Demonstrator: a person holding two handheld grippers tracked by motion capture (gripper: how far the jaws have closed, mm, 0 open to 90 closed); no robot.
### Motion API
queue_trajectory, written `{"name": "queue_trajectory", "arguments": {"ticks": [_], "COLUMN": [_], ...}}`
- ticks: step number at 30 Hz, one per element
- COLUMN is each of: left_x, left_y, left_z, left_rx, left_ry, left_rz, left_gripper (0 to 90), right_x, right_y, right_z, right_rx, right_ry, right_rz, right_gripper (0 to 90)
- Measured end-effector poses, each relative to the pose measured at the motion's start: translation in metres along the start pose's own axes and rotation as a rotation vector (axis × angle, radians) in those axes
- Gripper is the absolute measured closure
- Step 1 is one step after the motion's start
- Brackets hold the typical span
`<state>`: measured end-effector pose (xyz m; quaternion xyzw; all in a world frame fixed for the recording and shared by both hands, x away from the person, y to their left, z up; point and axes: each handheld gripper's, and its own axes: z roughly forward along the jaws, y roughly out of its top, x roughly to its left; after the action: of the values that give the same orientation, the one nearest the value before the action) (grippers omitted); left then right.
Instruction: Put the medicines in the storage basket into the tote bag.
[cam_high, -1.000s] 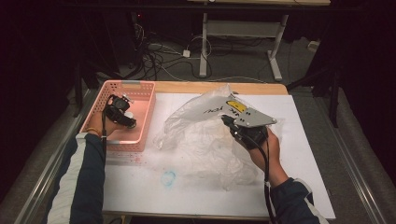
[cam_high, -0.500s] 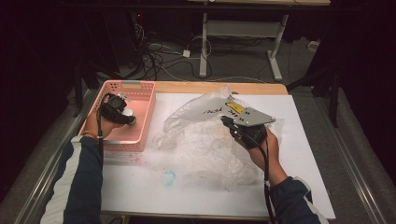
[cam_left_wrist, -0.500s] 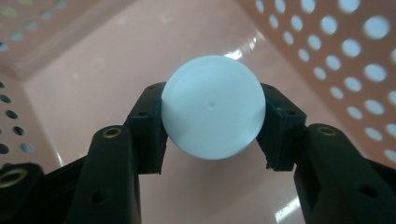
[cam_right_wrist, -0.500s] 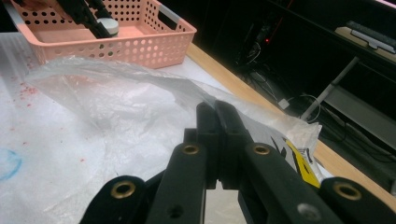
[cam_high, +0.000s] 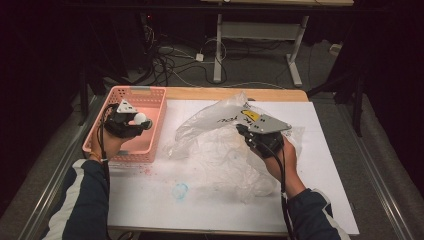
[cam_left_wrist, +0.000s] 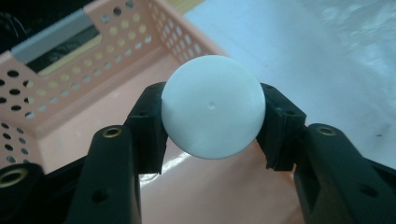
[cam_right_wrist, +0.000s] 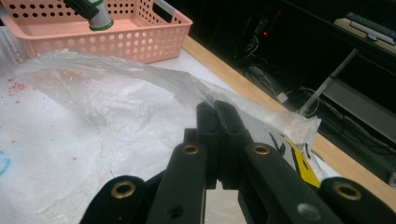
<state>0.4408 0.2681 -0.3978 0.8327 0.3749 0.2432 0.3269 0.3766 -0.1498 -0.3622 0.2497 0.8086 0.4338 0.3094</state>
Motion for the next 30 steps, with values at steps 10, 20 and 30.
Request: {"name": "queue_trajectory", "arguments": {"ticks": [10,20,30], "left_x": [-0.044,-0.102,-0.155], "left_y": [0.0,0.016,0.024], "left_z": [-0.031,-0.063,-0.047], "left_rx": [-0.169,-0.28,-0.281], "left_ry": [-0.021,-0.083,-0.161], "left_rz": [0.066,0.176,0.308], "left_gripper": [48.5,48.5,48.5], "right_x": [0.002,0.004,0.009], "right_y": [-0.001,-0.002,-0.002], "right_z": [0.003,0.0,0.0], "right_rx": [0.008,-0.008,-0.004], "right_ry": [-0.004,-0.031,-0.028], "right_rz": [-0.007,-0.009,-0.02], "right_gripper": [90.0,90.0,90.0]}}
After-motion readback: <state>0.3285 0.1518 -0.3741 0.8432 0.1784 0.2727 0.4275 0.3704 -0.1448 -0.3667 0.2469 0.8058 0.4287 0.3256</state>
